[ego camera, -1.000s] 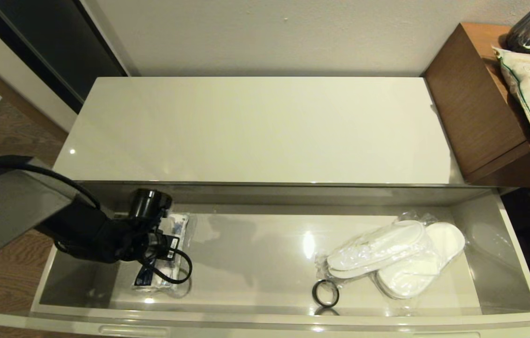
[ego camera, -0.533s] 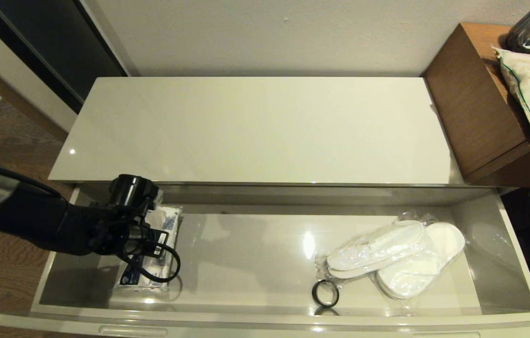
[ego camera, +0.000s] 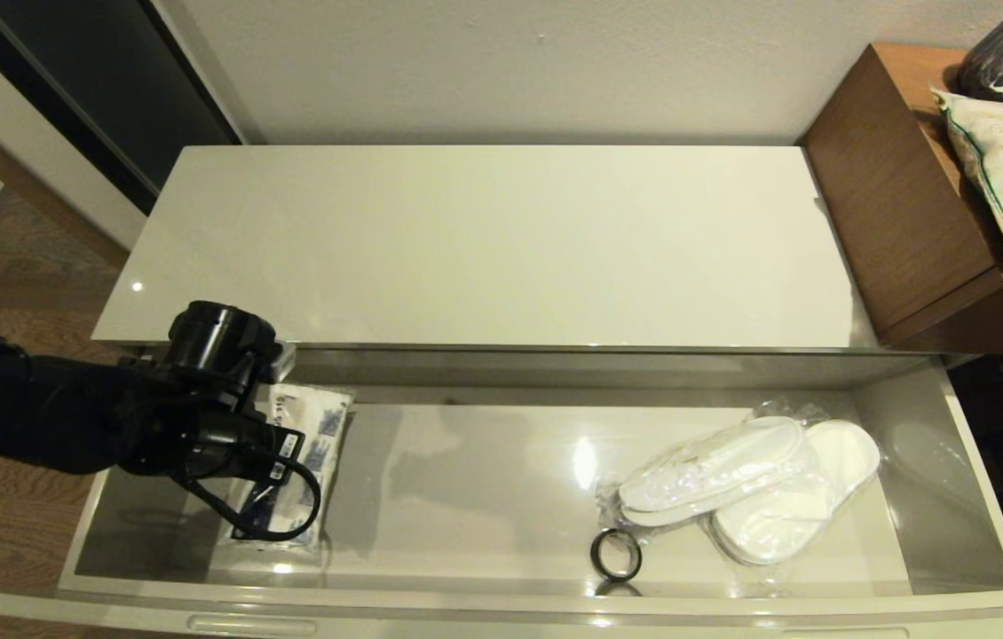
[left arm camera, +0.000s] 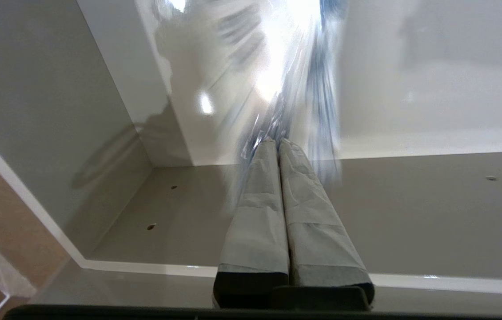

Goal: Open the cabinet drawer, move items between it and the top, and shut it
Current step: Take out the tissue from the drawer

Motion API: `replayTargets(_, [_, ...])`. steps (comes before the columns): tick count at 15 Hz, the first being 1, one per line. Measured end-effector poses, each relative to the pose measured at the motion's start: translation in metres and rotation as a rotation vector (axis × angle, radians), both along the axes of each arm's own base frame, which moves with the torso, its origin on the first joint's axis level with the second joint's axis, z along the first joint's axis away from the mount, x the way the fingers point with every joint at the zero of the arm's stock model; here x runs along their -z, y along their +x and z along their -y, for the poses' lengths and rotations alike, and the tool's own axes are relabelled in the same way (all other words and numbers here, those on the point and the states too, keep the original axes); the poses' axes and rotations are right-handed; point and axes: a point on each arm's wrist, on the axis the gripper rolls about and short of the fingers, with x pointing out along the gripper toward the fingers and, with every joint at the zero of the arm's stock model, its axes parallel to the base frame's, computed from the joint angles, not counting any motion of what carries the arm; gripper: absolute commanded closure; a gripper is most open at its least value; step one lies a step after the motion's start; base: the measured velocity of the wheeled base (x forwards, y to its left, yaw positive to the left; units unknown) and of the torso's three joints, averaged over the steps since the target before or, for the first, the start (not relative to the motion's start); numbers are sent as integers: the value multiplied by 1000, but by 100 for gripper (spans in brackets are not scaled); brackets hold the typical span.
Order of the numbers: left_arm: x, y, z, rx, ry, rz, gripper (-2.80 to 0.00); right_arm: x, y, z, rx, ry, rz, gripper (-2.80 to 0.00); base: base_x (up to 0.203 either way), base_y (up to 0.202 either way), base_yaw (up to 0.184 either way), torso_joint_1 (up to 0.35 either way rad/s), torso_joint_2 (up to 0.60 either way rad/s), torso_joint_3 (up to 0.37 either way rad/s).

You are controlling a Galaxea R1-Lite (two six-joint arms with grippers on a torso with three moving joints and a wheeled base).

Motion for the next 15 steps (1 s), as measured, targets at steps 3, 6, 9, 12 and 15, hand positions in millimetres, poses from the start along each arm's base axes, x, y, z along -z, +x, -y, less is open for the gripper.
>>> replayTargets(3, [-12,-8,0,6,-1,2,0,0,0,0,1,0,0,0,0,0,0,0,0,0])
replayTargets(6, [-18,-12,1,15,-5,18,0,0,0,0,1,0,0,0,0,0,0,0,0,0])
replayTargets(9, [-10,-9,2,11,5,-3,0,0,0,0,1,0,0,0,0,0,0,0,0,0])
replayTargets(12, [1,13,5,-23,37,-15,-280,0,0,0,1,0,0,0,0,0,0,0,0,0])
replayTargets(15, [18,38,6,-55,44,-35,-280,0,0,0,1,0,0,0,0,0,0,0,0,0])
